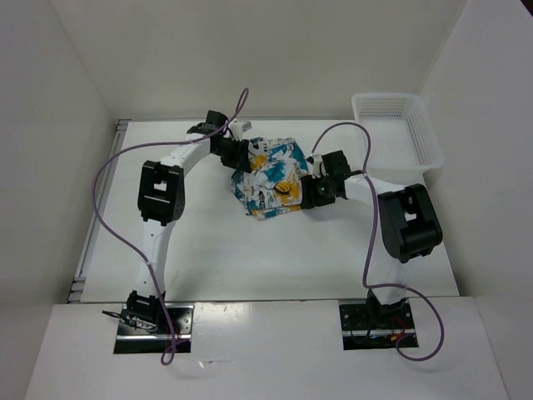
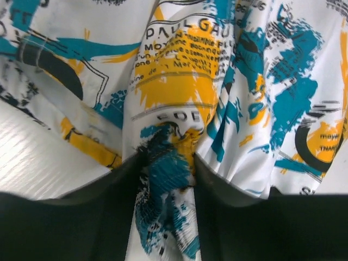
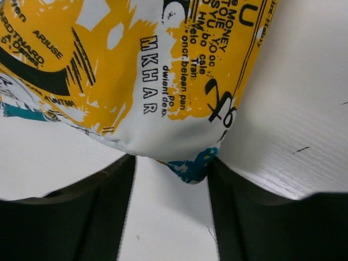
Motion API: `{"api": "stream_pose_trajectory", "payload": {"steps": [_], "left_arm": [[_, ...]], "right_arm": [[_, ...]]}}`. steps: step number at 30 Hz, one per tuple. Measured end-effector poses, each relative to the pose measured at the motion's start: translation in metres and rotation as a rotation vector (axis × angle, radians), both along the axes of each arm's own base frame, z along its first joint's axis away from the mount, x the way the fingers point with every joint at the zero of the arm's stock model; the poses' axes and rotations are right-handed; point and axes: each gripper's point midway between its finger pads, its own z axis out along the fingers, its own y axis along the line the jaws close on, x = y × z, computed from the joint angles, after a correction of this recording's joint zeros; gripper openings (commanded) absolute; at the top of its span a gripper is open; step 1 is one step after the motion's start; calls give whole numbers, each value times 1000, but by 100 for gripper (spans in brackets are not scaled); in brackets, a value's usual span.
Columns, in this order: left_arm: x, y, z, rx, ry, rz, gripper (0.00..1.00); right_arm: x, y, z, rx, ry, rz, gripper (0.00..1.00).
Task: Fold and stack the shorts
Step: Fold the shorts
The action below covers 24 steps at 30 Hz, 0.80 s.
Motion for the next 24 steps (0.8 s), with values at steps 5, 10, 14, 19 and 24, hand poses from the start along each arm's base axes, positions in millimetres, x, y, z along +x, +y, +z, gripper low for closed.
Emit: {"api": "stream_pose_trajectory", "payload": {"steps": [5, 10, 14, 19, 24], "left_arm": [[2, -3, -8, 0, 11, -7, 20], [14, -3, 7, -13, -32, -3, 26], [28, 3, 24, -34, -77, 8, 30], [44, 25, 33, -19, -113, 58, 33], [51, 36, 31, -13, -121, 81, 49]], "right_arm": [[2, 1, 0, 10, -7, -14, 28], [9, 1, 3, 15, -21, -41, 0], [11, 2, 4, 20, -31, -45, 0], [8, 2, 1, 18, -32, -32, 0], [3, 0, -5, 7, -29, -6, 0]]}}
